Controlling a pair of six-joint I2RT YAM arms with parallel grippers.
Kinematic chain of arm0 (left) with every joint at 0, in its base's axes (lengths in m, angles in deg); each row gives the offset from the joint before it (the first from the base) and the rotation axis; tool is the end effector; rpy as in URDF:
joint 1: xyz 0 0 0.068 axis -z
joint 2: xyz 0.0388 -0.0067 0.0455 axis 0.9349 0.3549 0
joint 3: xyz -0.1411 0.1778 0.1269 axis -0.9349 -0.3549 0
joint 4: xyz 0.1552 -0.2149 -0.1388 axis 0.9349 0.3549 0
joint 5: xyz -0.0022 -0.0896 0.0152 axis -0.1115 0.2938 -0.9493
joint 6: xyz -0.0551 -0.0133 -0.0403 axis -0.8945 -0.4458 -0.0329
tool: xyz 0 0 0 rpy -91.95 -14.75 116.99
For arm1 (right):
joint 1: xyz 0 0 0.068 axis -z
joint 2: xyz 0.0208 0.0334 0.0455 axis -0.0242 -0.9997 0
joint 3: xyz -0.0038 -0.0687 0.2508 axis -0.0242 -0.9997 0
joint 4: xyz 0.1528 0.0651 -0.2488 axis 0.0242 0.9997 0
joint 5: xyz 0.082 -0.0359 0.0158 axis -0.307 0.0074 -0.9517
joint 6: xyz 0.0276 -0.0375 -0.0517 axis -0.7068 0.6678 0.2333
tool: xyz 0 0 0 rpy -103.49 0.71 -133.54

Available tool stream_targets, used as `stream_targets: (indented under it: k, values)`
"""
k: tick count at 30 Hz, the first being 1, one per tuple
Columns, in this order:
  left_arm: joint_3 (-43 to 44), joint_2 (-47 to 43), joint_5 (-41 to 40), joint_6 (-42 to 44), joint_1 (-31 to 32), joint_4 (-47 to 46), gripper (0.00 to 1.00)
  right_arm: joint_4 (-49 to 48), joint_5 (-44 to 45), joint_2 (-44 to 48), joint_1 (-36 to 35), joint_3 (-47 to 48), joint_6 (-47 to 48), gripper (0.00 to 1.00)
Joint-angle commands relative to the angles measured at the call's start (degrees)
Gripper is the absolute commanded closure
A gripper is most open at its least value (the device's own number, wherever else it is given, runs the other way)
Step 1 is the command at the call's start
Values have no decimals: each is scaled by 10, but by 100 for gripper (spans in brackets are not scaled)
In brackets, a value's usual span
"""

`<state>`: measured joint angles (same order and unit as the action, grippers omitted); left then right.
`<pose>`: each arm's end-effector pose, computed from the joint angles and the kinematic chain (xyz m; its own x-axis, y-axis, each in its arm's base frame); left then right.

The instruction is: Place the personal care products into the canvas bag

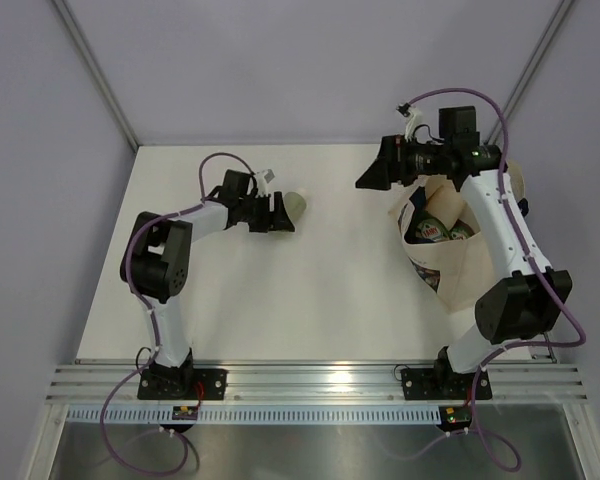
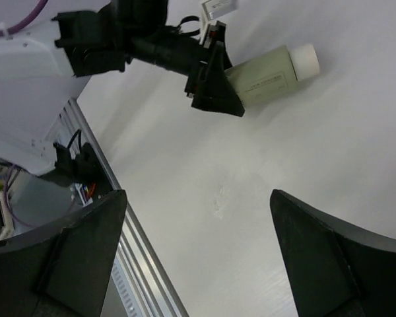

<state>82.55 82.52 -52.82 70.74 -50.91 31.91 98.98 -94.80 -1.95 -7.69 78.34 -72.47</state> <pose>0.4201 -0.1697 0.1118 -0.8606 0.0393 -0.5078 0.3627 0.7472 -0.5569 0.3779 0.0879 0.3831 -0.5844 -0.1153 -0.8033 -0.7307 0.5054 0.4590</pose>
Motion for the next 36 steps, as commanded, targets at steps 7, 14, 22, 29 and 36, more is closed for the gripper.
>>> stream_targets:
  k: [7, 14, 22, 29, 36]
  values:
    - [-100, -74, 147, -212, 4, -390, 100, -160, 288, -101, -148, -1, -401, 0]
    - [-127, -100, 147, -230, 3, -488, 100, -187, 329, -166, -158, 11, -506, 0]
    - [-130, -98, 158, -269, 7, -553, 100, -237, 322, -214, -160, 26, -579, 0]
    - [-129, -90, 171, -309, 8, -600, 100, -240, 334, -271, -187, 78, -597, 1]
    - [-121, -88, 173, -318, 8, -608, 100, -301, 314, -276, -192, 53, -611, 29]
